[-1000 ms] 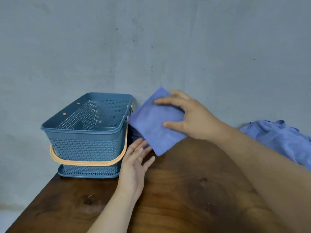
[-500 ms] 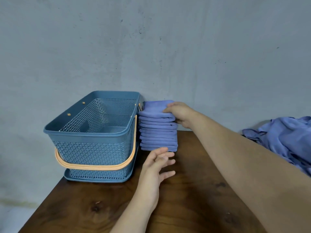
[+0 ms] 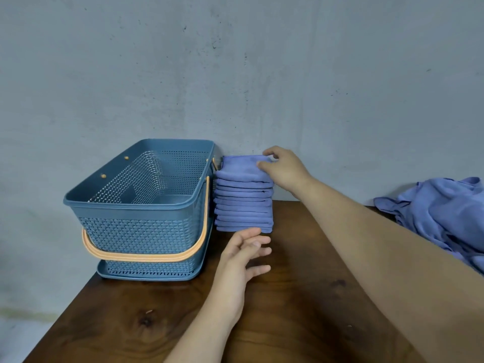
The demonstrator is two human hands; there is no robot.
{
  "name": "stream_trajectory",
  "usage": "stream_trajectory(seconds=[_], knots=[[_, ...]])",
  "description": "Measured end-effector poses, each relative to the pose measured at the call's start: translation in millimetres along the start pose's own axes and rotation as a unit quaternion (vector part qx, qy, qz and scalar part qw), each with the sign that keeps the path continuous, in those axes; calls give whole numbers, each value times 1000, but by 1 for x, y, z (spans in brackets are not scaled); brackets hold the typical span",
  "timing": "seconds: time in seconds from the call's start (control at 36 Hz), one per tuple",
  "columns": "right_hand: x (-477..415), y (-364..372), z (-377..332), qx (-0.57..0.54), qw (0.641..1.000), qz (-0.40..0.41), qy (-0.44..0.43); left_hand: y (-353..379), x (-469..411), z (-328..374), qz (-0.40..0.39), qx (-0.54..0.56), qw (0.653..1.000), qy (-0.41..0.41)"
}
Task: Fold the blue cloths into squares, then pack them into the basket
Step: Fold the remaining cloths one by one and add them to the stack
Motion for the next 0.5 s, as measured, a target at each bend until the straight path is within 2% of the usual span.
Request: stream_trajectory(seconds=[0.08, 0.33, 0.5], knots=[[40, -8, 12, -14, 999, 22, -26, -1, 0, -1, -4, -17, 1000, -1], [196, -41, 82, -17, 999, -23, -18, 8, 8, 8, -35, -124, 991, 31], [276, -101, 119, 26, 998, 30, -46, 36, 21, 9, -74, -236, 967, 55]])
Point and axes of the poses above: each hand's wrist, its own x-axis away from the middle knuckle, its own y-axis out of the palm, z = x × y, the point moved 10 cm from there along -x, towards the middle knuckle, and after that the axes turned 8 degrees about -z, right-handed, at the moved point
